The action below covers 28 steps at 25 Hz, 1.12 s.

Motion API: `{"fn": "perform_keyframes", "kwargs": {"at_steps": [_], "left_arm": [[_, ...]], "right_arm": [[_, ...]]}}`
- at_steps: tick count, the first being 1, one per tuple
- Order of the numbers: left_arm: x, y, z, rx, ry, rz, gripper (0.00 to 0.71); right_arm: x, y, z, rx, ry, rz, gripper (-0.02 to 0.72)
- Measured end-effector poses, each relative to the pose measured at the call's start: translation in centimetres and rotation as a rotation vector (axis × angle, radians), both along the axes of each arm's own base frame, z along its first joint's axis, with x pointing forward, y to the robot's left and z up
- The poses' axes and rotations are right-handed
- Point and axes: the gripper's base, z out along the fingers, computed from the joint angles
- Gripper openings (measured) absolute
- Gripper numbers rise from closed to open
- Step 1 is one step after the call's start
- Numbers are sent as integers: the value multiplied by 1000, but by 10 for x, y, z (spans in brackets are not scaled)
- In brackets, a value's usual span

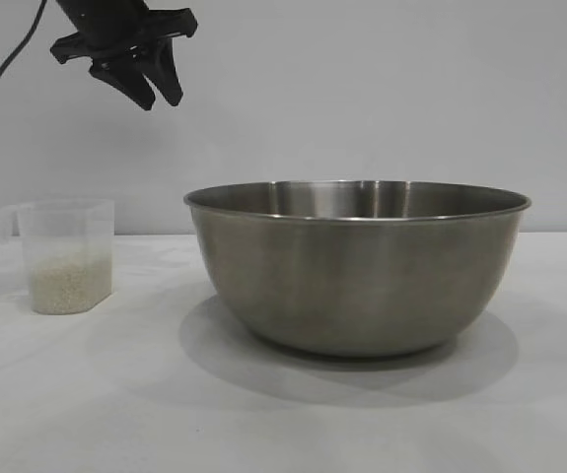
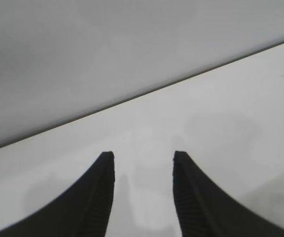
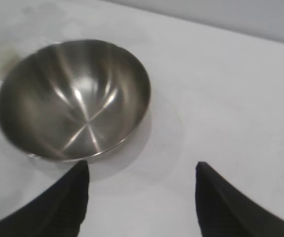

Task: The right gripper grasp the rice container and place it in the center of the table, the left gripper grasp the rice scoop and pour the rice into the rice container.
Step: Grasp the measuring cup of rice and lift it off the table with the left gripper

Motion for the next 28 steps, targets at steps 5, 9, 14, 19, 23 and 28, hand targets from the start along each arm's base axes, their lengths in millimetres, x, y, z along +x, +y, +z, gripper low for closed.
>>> {"fn": "perform_keyframes", "kwargs": {"at_steps": [5, 9, 14, 19, 23, 28], "left_arm": [[-1, 0, 3, -1, -4, -1, 239], [-2, 0, 5, -1, 0, -5, 239], [-5, 1, 12, 15, -18, -11, 239], [-12, 4, 34, 10, -76, -3, 239], [-30, 13, 43, 4, -171, 55, 239], [-92, 33, 26, 39, -350, 176, 239]], "right_arm": [[-36, -11, -6, -64, 32, -3, 433], [-43, -13, -15, -99, 118, 11, 433], [-54, -14, -22, -97, 120, 13, 384], [-71, -18, -23, -78, 15, 10, 384], [-84, -21, -23, -62, -66, 8, 384], [-85, -21, -23, -60, -78, 7, 384]]}}
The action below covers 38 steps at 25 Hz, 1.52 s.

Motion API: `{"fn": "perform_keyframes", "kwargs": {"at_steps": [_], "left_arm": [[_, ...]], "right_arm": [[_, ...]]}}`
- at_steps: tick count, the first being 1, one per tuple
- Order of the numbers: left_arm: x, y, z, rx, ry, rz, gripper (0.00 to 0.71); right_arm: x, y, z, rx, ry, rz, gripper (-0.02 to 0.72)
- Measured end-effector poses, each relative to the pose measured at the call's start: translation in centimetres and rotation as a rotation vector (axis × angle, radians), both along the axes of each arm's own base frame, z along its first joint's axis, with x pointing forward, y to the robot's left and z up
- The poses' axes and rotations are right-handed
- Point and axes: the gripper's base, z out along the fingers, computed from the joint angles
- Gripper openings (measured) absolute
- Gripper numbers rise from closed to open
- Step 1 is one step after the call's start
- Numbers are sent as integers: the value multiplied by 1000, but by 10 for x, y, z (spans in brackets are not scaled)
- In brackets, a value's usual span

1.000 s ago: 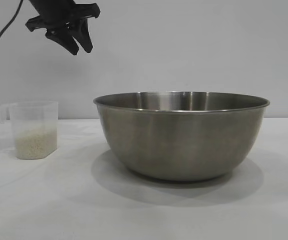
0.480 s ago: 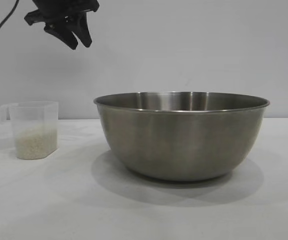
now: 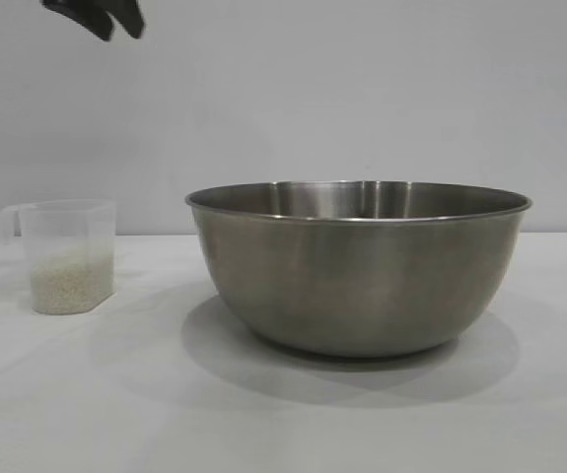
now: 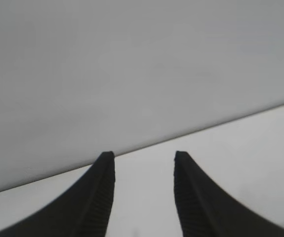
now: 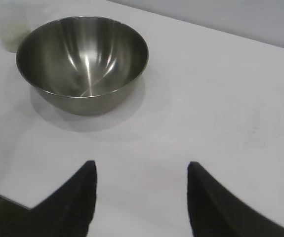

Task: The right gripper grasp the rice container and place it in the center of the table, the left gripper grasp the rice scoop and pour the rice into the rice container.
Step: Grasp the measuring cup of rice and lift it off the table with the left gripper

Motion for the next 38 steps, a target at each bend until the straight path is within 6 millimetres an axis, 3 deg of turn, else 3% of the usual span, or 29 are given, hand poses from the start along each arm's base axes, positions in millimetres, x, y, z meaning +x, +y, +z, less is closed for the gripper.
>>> {"fn": "perform_keyframes", "kwargs": {"at_steps": [6, 10, 14, 19, 28, 38], "left_arm": [[-82, 21, -47, 110, -79, 15, 239], [-112, 30, -81, 73, -21, 48, 239], [-131, 36, -102, 54, 29, 66, 239], [-142, 38, -115, 55, -4, 60, 239], [-143, 35, -160, 94, -52, 3, 239], [-136, 33, -203, 91, 66, 6, 239]], "right_arm": [[0, 0, 0, -1, 2, 0, 384], [0, 0, 0, -1, 2, 0, 384], [0, 0, 0, -1, 2, 0, 384], [0, 0, 0, -1, 2, 0, 384], [0, 0, 0, -1, 2, 0, 384], [0, 0, 0, -1, 2, 0, 384]]}}
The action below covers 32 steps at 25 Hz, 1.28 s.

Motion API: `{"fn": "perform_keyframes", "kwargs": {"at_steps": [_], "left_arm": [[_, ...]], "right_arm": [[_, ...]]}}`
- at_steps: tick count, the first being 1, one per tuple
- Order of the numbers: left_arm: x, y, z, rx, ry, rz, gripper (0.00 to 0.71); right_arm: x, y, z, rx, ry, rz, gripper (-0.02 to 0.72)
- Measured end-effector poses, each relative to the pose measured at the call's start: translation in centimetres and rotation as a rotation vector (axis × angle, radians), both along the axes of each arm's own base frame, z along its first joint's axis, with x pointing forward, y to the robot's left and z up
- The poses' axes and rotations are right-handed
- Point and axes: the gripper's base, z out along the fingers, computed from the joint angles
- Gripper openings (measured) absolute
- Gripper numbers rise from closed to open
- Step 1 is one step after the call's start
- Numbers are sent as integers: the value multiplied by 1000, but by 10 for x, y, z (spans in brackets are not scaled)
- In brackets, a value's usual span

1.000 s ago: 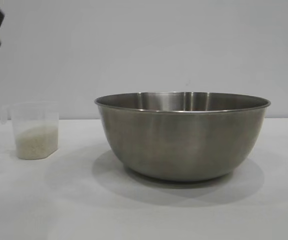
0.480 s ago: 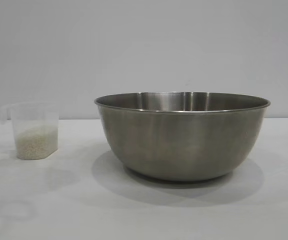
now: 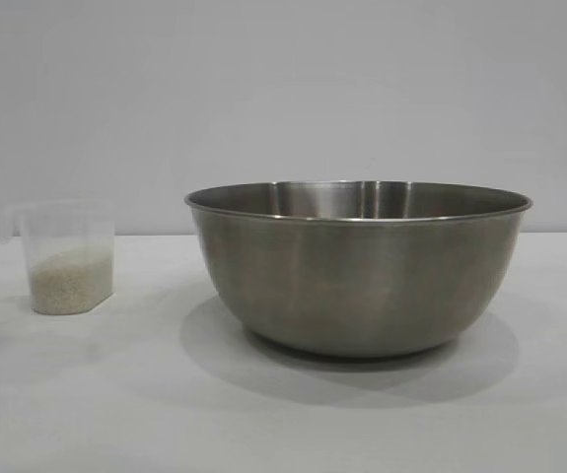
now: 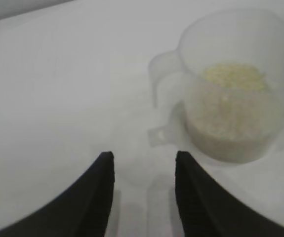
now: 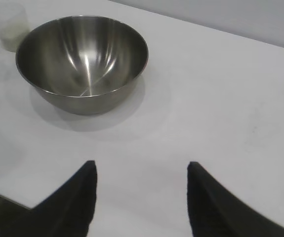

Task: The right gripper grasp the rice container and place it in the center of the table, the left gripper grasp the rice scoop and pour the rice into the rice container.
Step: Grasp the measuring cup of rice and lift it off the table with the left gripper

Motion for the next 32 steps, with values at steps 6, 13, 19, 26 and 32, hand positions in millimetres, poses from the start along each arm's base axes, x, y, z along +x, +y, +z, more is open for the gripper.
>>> {"fn": "perform_keyframes", "kwargs": {"at_steps": [6, 13, 19, 26, 32], "left_arm": [[17, -4, -3, -7, -27, 4, 239], [32, -5, -15, -6, -25, 43, 239], [46, -8, -14, -18, -58, 46, 239], [65, -14, -8, -33, -120, 40, 141], [78, -24, 1, -37, -174, -45, 0]], "right_arm": [[0, 0, 0, 0, 0, 0, 384], [0, 0, 0, 0, 0, 0, 384], [0, 0, 0, 0, 0, 0, 384], [0, 0, 0, 0, 0, 0, 384], [0, 0, 0, 0, 0, 0, 384]]}}
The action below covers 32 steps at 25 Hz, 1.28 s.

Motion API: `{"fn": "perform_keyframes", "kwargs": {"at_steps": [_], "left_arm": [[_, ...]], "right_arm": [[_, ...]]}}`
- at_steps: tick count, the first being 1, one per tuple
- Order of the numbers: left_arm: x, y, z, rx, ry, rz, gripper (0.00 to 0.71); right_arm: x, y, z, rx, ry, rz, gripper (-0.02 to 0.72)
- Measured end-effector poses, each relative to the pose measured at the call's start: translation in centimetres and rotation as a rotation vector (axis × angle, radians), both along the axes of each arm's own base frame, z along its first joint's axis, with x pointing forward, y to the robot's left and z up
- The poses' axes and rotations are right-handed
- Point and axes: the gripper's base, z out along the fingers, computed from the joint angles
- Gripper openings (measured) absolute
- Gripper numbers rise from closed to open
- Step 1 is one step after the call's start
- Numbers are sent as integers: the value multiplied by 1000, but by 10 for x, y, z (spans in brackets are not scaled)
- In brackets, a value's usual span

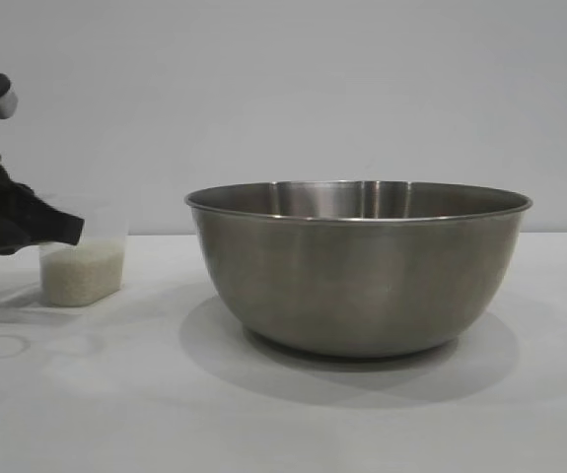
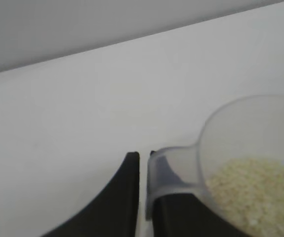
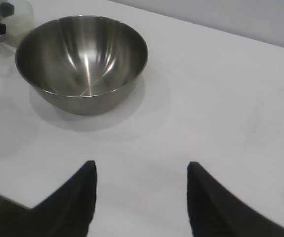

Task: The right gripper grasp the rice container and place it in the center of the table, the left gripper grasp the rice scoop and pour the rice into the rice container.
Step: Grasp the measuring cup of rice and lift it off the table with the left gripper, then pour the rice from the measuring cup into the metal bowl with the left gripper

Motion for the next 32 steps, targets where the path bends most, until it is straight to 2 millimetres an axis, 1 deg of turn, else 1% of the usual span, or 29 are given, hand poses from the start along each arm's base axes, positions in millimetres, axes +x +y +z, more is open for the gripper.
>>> {"fn": "perform_keyframes", "kwargs": {"at_steps": [3, 7, 9, 11, 13, 14, 17, 19, 23, 26, 28, 32], "left_arm": [[5, -7, 20, 41, -73, -79, 0], [10, -24, 73, 172, -300, -267, 0], [9, -34, 101, 264, -439, -377, 0], [6, -45, 126, 355, -554, -459, 0], [3, -60, 144, 493, -640, -526, 0], [2, -70, 149, 560, -671, -557, 0], [-3, -100, 152, 836, -720, -668, 0], [-10, -117, 146, 1041, -748, -752, 0], [-23, -138, 142, 1394, -923, -849, 0], [-32, -150, 141, 1560, -1051, -889, 0], [-38, -156, 140, 1637, -1132, -919, 0], [-43, -160, 139, 1771, -1260, -949, 0]], "right_arm": [[0, 0, 0, 0, 0, 0, 384], [0, 0, 0, -1, 0, -1, 384], [0, 0, 0, -1, 0, -1, 384], [0, 0, 0, -1, 0, -1, 384], [0, 0, 0, -1, 0, -1, 384], [0, 0, 0, -1, 0, -1, 384], [0, 0, 0, -1, 0, -1, 384], [0, 0, 0, -1, 0, -1, 384], [0, 0, 0, -1, 0, -1, 384], [0, 0, 0, -1, 0, -1, 384], [0, 0, 0, -1, 0, -1, 384], [0, 0, 0, -1, 0, -1, 384]]}}
